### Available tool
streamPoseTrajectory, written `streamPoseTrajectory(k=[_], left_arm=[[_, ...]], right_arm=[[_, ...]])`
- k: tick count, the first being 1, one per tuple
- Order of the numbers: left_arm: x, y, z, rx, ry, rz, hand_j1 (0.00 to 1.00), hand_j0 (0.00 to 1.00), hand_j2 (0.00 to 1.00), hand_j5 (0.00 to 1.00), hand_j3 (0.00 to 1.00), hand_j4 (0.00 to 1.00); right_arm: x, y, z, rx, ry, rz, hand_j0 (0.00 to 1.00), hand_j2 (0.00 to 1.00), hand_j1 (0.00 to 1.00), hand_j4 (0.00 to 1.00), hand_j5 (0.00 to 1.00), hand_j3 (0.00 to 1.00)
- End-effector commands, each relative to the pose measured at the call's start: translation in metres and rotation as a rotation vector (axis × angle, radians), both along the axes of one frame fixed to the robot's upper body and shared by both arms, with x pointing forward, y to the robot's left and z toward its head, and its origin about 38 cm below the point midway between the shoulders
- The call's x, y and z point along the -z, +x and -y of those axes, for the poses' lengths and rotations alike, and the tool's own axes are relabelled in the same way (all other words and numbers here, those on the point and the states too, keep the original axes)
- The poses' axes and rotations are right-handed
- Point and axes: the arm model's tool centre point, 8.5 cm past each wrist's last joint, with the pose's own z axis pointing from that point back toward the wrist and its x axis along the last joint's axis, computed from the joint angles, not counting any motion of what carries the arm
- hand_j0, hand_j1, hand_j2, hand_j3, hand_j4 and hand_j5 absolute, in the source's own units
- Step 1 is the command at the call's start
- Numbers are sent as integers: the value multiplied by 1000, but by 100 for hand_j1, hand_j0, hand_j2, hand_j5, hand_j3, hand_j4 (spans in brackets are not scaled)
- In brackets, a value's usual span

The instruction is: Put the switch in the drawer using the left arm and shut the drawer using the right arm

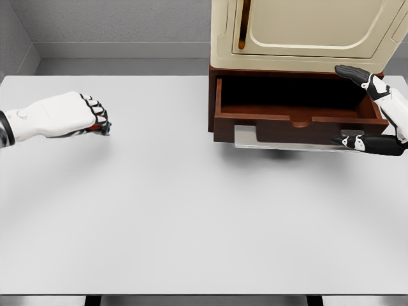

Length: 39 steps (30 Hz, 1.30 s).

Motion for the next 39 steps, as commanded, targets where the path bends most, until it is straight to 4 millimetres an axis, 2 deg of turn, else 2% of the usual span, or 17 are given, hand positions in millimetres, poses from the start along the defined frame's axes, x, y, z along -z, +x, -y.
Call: streamPoseTrajectory(k=[1, 11, 16, 24, 29, 34, 39], left_arm=[[-4, -1, 5, 13, -11, 9, 44, 44, 44, 44, 44, 44], [-31, 8, 28, 65, -42, 80, 44, 44, 44, 44, 44, 44], [-37, 10, 38, 86, -59, 97, 44, 44, 44, 44, 44, 44], [-56, 5, 65, 161, -84, 150, 44, 44, 44, 44, 44, 44], [-71, 9, 79, 188, -106, 188, 44, 44, 44, 44, 44, 44], [-78, 6, 85, 211, -109, 207, 44, 44, 44, 44, 44, 44], [-85, 4, 102, 252, -131, 230, 44, 44, 44, 44, 44, 44]], right_arm=[[-1, 0, 0, 0, 5, -1, 100, 100, 100, 100, 100, 100], [-1, 0, 1, 0, 5, -1, 100, 100, 100, 100, 100, 100], [-1, 0, 1, 0, 5, -1, 100, 100, 100, 100, 100, 100], [2, -1, 2, 2, 8, -12, 100, 100, 100, 100, 100, 100], [2, -1, 2, 2, 8, -12, 100, 100, 100, 100, 100, 100], [2, -2, 2, 2, 8, -14, 100, 100, 100, 100, 100, 100], [2, -2, 2, 2, 8, -14, 100, 100, 100, 100, 100, 100]])
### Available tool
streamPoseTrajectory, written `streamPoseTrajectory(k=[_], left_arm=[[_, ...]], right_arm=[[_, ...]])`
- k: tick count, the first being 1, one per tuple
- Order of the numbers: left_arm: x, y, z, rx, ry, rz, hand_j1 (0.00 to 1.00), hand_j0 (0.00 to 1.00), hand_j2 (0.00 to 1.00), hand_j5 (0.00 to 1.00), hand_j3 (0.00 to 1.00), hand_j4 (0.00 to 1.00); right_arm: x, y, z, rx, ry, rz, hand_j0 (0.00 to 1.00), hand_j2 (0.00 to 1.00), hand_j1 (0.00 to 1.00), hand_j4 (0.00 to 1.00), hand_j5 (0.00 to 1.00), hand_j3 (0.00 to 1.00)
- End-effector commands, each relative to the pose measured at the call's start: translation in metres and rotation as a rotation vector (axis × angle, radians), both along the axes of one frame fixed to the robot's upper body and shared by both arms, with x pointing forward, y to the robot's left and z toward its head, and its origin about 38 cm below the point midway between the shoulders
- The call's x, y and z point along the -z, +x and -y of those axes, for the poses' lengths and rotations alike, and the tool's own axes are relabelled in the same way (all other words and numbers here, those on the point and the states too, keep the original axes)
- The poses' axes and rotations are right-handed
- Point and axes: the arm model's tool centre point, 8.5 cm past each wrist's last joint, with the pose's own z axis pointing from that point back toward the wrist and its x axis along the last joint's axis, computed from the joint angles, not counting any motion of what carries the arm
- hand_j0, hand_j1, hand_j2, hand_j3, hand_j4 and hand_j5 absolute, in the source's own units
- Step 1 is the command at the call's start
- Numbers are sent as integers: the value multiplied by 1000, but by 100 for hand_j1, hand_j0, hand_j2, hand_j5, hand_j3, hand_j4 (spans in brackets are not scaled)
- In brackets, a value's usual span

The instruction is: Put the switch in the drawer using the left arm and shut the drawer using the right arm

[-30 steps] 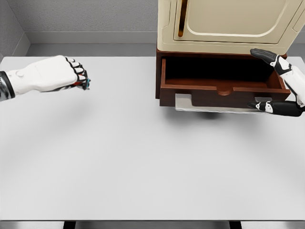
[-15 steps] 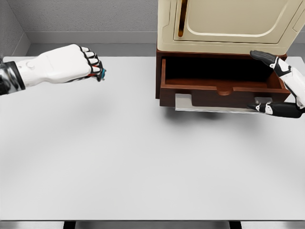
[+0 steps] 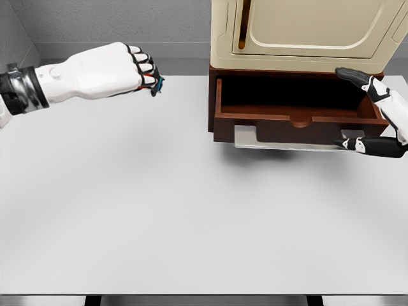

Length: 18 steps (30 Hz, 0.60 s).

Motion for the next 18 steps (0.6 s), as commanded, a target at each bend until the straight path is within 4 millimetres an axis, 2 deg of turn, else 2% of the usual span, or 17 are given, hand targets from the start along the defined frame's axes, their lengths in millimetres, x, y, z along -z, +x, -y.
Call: streamPoseTrajectory(k=[1, 18], left_arm=[[-1, -3, 9, 23, -15, 5, 44, 44, 44, 44, 44, 44], [-23, -11, 59, 150, -43, 63, 45, 45, 45, 45, 45, 45]], right_arm=[[-1, 0, 0, 0, 5, -1, 100, 100, 100, 100, 100, 100], [-1, 0, 1, 0, 4, -1, 100, 100, 100, 100, 100, 100]])
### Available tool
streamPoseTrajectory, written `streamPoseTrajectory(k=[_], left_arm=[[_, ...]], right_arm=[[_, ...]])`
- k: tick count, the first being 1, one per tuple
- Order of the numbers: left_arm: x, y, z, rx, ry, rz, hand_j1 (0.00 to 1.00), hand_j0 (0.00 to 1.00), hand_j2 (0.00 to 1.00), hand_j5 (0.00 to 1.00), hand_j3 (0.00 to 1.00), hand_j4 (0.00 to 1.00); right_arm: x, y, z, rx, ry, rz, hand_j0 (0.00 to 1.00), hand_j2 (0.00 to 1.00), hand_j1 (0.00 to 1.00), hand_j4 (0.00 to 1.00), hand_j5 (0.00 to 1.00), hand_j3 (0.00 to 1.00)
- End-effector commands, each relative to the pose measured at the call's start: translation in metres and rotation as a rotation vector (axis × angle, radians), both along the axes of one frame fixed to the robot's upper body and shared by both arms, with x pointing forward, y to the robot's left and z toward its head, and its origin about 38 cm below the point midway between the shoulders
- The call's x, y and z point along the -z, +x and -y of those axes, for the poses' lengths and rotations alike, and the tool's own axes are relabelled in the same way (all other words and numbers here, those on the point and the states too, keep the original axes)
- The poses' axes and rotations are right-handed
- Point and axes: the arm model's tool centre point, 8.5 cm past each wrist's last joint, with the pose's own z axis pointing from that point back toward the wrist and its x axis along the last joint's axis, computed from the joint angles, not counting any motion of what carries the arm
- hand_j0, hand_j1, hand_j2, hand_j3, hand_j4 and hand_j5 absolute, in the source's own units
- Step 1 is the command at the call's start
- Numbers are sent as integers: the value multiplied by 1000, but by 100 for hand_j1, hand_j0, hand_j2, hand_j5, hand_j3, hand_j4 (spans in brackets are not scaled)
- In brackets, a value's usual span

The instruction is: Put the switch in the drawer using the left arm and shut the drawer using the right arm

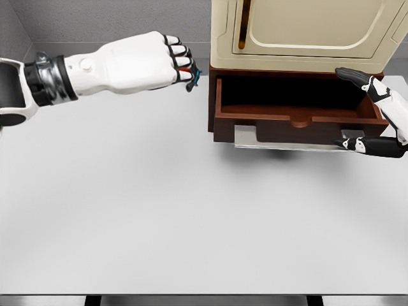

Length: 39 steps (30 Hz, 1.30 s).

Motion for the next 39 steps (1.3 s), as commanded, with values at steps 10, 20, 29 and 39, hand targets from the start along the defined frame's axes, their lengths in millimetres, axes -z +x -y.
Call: streamPoseTrajectory(k=[10, 20, 29, 39], left_arm=[[-9, -4, 41, 91, -9, 17, 45, 45, 45, 45, 45, 45], [-17, -9, 65, 147, -24, 35, 46, 46, 46, 46, 46, 46], [-28, -13, 90, 203, -35, 56, 47, 47, 47, 47, 47, 47], [-42, -4, 103, 200, -40, 68, 48, 48, 48, 48, 48, 48]], right_arm=[[-1, 0, 0, 0, 4, -2, 100, 100, 100, 100, 100, 100], [-1, 0, 0, 0, 4, -2, 100, 100, 100, 100, 100, 100], [-1, 0, 0, 0, 5, -1, 100, 100, 100, 100, 100, 100], [-1, 0, 0, 0, 5, -1, 100, 100, 100, 100, 100, 100]])
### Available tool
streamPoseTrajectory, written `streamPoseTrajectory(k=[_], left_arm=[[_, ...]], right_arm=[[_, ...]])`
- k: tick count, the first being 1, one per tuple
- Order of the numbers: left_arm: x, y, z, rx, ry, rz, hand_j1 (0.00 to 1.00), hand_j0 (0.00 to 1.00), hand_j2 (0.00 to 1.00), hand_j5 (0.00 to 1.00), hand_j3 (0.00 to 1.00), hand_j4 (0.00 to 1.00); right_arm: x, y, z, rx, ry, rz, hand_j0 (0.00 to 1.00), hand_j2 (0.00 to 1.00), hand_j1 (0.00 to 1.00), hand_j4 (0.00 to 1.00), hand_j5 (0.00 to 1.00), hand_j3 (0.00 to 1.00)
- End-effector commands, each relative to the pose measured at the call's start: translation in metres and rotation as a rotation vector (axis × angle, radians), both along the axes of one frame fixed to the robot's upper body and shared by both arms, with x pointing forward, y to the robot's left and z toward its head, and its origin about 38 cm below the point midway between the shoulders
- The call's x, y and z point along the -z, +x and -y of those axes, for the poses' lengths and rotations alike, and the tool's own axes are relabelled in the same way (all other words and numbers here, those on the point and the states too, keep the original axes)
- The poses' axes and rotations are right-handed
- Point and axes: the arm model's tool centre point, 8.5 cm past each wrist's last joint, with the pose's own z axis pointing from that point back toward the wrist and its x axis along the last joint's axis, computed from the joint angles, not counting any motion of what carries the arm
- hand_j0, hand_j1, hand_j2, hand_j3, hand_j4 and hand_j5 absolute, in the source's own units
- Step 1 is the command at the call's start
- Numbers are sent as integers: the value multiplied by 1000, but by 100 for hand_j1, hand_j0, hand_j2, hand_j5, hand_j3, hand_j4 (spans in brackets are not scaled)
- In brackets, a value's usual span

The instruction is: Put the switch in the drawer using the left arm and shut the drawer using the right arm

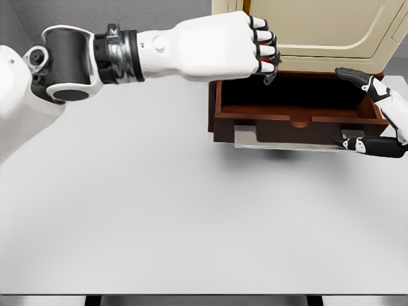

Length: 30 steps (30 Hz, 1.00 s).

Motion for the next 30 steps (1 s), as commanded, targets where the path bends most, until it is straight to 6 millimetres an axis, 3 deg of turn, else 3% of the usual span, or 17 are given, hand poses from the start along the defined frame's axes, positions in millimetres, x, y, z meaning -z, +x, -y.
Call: streamPoseTrajectory(k=[1, 14, 30], left_arm=[[1, 5, 4, -6, -5, -16, 48, 48, 48, 48, 48, 48], [-16, 14, 14, -11, -23, 1, 50, 50, 50, 50, 50, 50], [-16, 27, 31, -26, -15, -33, 54, 54, 54, 54, 54, 54]], right_arm=[[0, 0, 0, 0, 5, -1, 100, 100, 100, 100, 100, 100], [-1, 0, 1, 0, 5, -1, 100, 100, 100, 100, 100, 100], [-1, 0, 1, 0, 3, -1, 100, 100, 100, 100, 100, 100]])
